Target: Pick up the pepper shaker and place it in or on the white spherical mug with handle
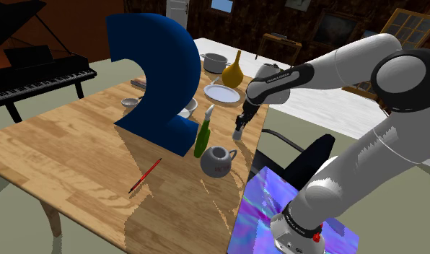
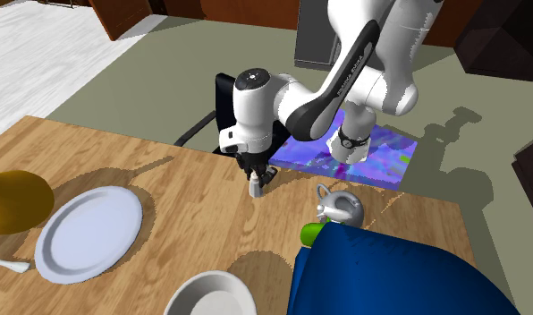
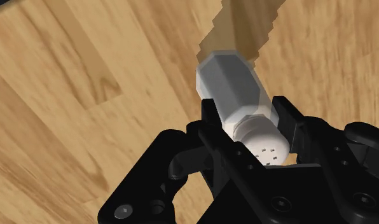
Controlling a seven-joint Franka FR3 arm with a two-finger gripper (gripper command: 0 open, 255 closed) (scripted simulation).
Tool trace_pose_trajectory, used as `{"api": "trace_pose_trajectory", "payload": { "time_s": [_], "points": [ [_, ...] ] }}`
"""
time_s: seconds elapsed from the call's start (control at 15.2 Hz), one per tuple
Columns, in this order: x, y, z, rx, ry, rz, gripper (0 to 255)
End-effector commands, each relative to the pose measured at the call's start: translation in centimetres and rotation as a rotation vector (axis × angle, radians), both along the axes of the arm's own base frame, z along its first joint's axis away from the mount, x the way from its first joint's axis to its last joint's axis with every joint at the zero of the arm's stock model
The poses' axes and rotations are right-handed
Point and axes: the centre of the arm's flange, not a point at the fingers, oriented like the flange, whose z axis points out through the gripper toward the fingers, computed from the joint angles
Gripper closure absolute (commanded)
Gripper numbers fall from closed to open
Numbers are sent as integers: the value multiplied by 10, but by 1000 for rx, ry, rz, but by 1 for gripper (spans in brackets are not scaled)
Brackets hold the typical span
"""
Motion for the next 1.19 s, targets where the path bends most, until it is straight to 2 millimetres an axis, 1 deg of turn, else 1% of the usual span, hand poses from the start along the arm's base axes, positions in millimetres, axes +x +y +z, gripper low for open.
{"api": "trace_pose_trajectory", "payload": {
  "time_s": [0.0, 0.07, 1.12],
  "points": [
    [0, 0, 0, 0, 1, 1, 255],
    [0, 0, 0, 0, 1, 1, 255],
    [0, 0, 84, 0, 1, 1, 255]
  ]
}}
